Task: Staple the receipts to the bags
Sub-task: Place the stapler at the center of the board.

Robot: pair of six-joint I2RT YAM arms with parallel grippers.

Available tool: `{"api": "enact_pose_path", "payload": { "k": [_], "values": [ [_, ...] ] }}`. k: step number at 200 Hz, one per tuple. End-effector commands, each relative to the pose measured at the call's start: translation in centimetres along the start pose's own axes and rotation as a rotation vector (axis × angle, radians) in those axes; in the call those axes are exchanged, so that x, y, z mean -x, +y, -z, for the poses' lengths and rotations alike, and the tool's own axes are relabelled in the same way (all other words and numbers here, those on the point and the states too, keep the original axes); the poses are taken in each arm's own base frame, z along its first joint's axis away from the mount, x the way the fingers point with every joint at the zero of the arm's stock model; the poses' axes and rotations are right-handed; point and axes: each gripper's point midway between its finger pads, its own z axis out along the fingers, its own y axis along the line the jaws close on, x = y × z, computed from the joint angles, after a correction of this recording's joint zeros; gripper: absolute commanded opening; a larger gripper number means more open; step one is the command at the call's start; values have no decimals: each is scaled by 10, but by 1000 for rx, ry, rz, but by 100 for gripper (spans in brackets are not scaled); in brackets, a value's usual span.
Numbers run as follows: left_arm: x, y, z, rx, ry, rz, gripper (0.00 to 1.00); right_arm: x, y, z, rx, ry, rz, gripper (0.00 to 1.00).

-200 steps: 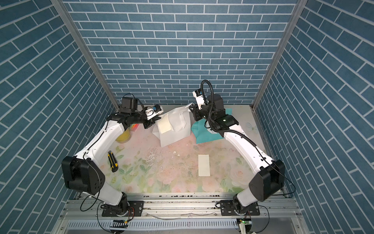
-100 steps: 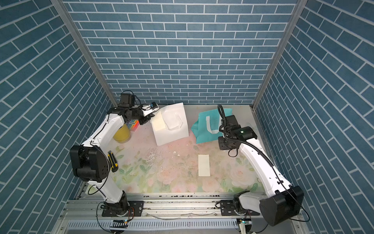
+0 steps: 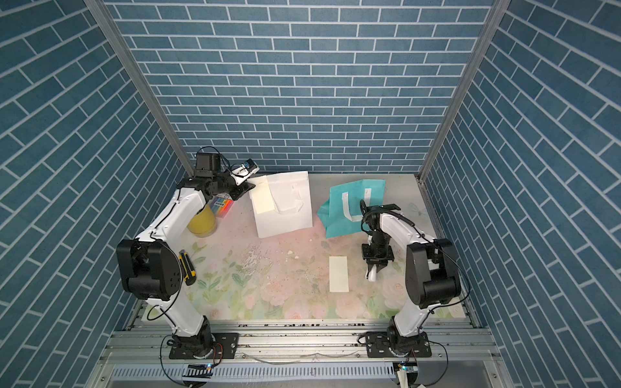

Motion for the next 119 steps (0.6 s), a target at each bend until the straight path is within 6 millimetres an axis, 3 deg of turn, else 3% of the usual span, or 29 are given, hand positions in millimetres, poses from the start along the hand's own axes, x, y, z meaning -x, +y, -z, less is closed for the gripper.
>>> {"api": "enact_pose_path", "payload": {
  "k": [1, 6, 12, 44, 86, 119],
  "values": [
    [27, 23, 17, 75, -78, 77, 51, 9, -1, 2, 13, 21, 2, 0],
    [30, 24, 20, 75, -88, 91, 54, 11, -2, 2, 12, 26, 2, 0],
    [36, 23, 24, 74, -102, 107, 70, 13, -4, 0, 11, 32, 2, 2],
    [52, 19, 49, 86, -164, 203, 79, 24, -5, -5, 15, 38, 9, 23],
    [57, -10, 82, 83, -216, 273, 83, 35, 2, 4, 54, -42, 17, 43],
    [53, -43, 99, 45, -211, 342, 84, 37, 3, 24, 51, -141, 31, 46]
  ]
}}
